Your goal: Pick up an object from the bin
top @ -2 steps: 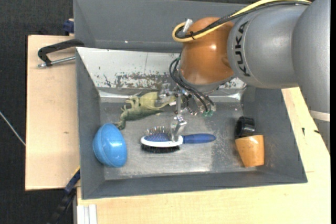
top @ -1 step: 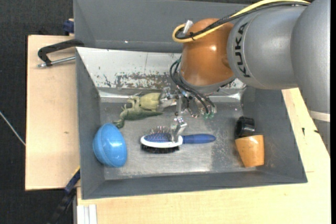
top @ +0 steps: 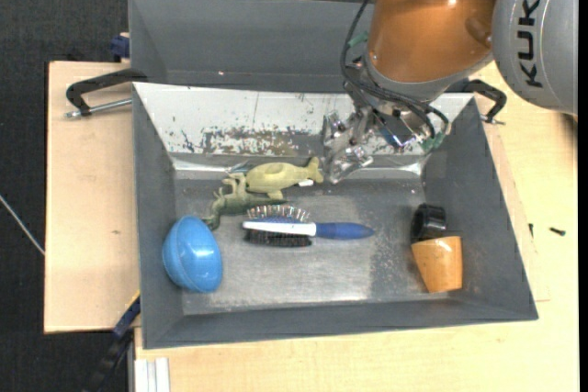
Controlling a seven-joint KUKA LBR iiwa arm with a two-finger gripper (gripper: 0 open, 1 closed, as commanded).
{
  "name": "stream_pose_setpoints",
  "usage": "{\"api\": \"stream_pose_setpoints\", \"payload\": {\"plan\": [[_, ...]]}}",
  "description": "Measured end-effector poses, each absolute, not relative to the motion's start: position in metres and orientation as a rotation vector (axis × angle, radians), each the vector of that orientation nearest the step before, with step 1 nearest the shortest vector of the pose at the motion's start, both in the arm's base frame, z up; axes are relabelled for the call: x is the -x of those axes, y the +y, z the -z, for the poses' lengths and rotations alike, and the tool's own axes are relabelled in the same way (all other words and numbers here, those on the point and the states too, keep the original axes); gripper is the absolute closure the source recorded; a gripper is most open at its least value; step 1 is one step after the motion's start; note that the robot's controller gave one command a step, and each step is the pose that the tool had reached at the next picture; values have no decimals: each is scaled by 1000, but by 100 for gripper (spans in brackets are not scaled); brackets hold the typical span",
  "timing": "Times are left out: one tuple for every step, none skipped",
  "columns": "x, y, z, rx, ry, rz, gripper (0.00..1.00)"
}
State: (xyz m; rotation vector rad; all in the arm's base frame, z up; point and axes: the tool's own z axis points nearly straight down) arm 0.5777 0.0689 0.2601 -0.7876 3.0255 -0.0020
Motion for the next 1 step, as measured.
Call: {"api": "stream_pose_setpoints", "payload": {"plan": [[-576,69,-256,789,3034,-1,0]]}}
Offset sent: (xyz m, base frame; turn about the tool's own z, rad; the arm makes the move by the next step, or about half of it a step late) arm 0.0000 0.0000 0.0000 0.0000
